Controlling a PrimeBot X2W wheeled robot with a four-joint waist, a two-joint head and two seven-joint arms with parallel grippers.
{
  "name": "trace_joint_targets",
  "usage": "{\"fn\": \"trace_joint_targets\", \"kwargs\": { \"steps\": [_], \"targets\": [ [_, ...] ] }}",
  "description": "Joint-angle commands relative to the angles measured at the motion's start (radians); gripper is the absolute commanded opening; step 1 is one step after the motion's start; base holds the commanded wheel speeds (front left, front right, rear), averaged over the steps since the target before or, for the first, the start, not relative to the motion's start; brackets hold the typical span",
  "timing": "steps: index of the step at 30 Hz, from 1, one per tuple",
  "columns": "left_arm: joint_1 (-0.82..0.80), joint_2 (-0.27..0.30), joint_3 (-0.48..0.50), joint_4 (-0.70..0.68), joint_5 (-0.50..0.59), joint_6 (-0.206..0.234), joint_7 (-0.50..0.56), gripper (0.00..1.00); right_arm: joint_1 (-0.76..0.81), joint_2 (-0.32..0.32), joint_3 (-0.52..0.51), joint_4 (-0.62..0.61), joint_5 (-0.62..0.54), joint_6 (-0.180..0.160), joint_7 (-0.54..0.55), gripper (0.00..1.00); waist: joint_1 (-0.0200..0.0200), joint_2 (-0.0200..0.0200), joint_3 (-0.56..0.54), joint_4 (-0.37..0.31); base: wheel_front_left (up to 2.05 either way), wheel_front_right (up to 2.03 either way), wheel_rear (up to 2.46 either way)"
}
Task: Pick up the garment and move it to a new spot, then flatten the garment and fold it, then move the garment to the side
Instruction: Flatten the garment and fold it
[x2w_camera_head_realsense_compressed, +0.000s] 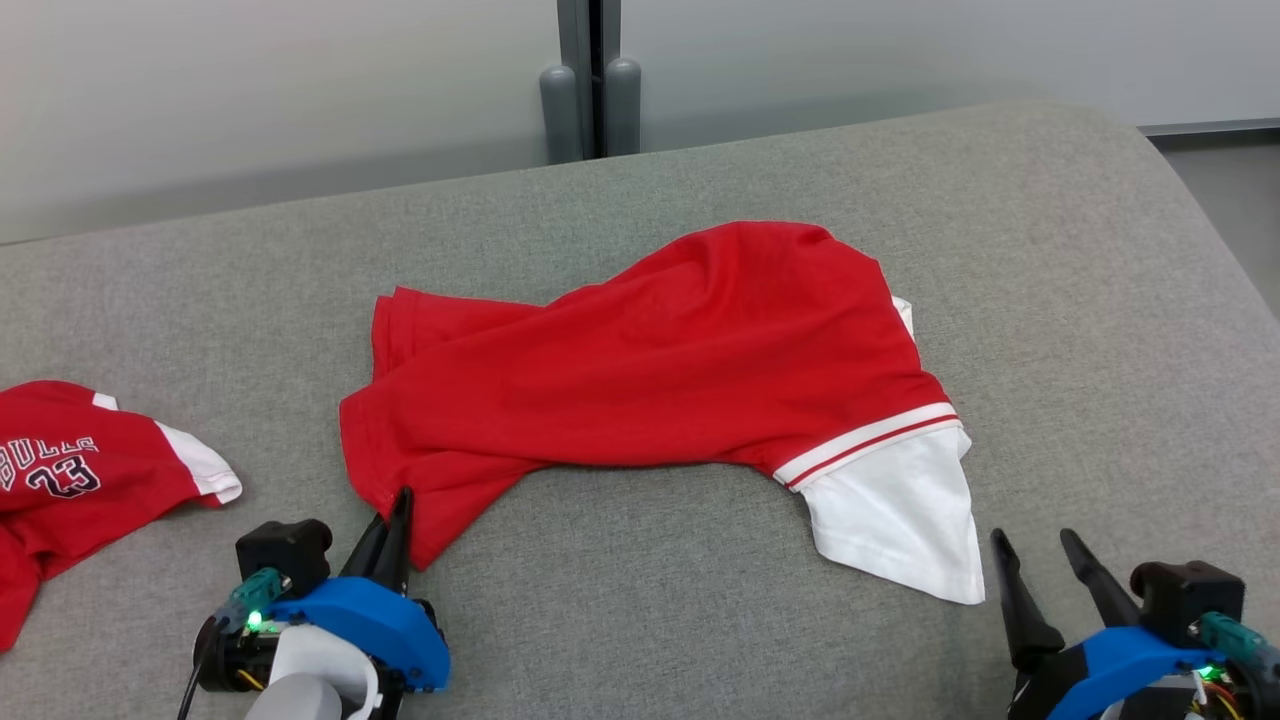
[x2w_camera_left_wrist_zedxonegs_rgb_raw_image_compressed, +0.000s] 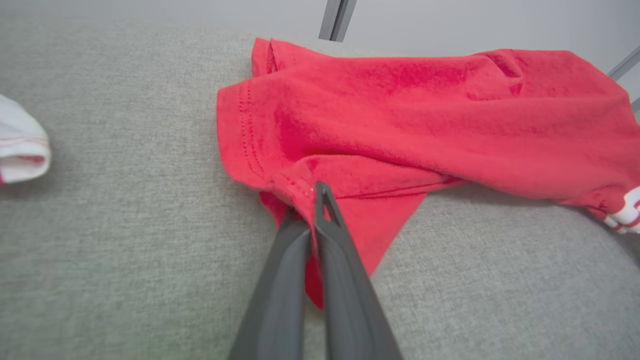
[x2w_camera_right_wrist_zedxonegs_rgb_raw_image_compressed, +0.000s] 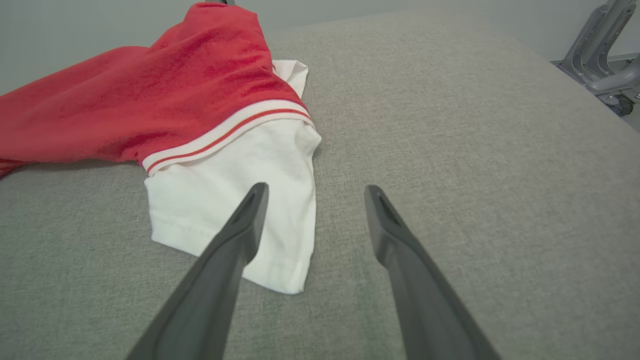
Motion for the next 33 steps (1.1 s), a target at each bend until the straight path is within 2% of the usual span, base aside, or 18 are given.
{"fn": "trace_joint_targets", "kwargs": {
  "steps": [1, 11, 18, 19, 20, 21, 27, 33],
  "targets": [
    [0.011, 0.005, -0.001, -0.008, 0.004, -0.002, -0.005, 0.0, 0.006, -0.001, -0.002, 0.005, -0.004, 0.0, 0.0, 1.0, 0.0, 0.0, 0.004, 0.002, 0.0, 0.0, 0.0],
    [0.067, 0.029, -0.015, -0.113, 0.008, 0.009, 0.002, 0.0, -0.078, -0.002, 0.017, 0.186, -0.035, 0.0, -0.051, 1.0, 0.0, 0.0, 0.044, 0.032, 0.0, 0.0, 0.0],
    [0.062, 0.033, -0.024, -0.134, -0.005, 0.007, 0.019, 0.0, -0.112, 0.002, 0.071, 0.291, -0.098, 0.002, 0.02, 1.0, 0.0, 0.0, 0.058, 0.048, 0.0, 0.0, 0.0],
    [0.064, 0.032, -0.026, -0.136, -0.005, 0.01, 0.018, 0.0, -0.113, 0.005, 0.079, 0.308, -0.1, 0.002, 0.037, 0.55, 0.0, 0.0, 0.059, 0.049, 0.0, 0.0, 0.0],
    [0.066, 0.032, -0.027, -0.137, -0.005, 0.009, 0.017, 0.0, -0.113, 0.005, 0.076, 0.311, -0.097, 0.002, 0.037, 0.15, 0.0, 0.0, 0.059, 0.05, 0.0, 0.0, 0.0],
    [0.067, 0.031, -0.028, -0.137, -0.006, 0.01, 0.016, 0.0, -0.111, 0.005, 0.074, 0.314, -0.091, 0.002, 0.039, 0.0, 0.0, 0.0, 0.057, 0.05, 0.0, 0.0, 0.0],
    [0.075, 0.035, -0.021, -0.165, -0.012, 0.013, -0.016, 0.0, -0.113, -0.003, 0.007, 0.224, -0.05, 0.0, -0.026, 0.0, 0.0, 0.0, 0.03, 0.048, 0.0, 0.0, 0.0],
    [0.095, 0.052, 0.006, -0.287, -0.053, 0.003, -0.014, 0.0, -0.101, -0.002, -0.064, 0.026, -0.006, 0.0, -0.014, 0.0, 0.0, 0.0, -0.012, 0.036, 0.0, 0.0, 0.0]
  ]
}}
